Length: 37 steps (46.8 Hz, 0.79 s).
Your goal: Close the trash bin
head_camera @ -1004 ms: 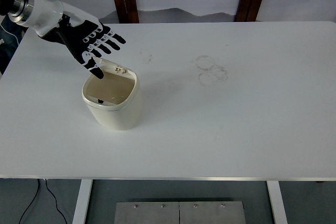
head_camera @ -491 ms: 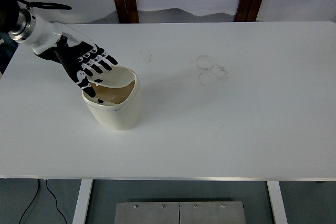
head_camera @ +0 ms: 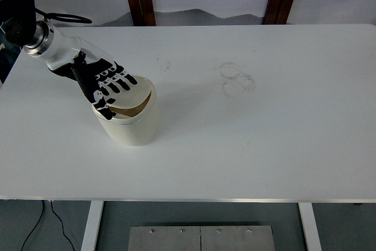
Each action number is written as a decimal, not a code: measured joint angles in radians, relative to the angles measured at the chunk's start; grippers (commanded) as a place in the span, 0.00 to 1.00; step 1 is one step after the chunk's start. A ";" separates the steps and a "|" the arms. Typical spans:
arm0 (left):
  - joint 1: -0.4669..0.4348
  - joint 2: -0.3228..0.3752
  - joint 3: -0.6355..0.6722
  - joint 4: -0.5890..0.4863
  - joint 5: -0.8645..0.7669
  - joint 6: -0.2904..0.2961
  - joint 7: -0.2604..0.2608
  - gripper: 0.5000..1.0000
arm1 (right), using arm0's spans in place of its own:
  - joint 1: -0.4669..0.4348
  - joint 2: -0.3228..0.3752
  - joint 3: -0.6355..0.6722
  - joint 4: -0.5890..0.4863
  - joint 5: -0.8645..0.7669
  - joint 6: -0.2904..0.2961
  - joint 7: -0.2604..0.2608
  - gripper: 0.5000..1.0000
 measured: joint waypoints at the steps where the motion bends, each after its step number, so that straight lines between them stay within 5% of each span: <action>1: 0.000 0.000 0.000 0.000 0.000 0.000 0.000 1.00 | 0.000 0.000 0.000 0.000 0.000 0.000 0.000 0.99; 37: 0.006 -0.011 0.000 -0.015 0.000 0.003 0.000 1.00 | 0.002 0.000 0.000 0.000 0.000 -0.001 0.000 0.99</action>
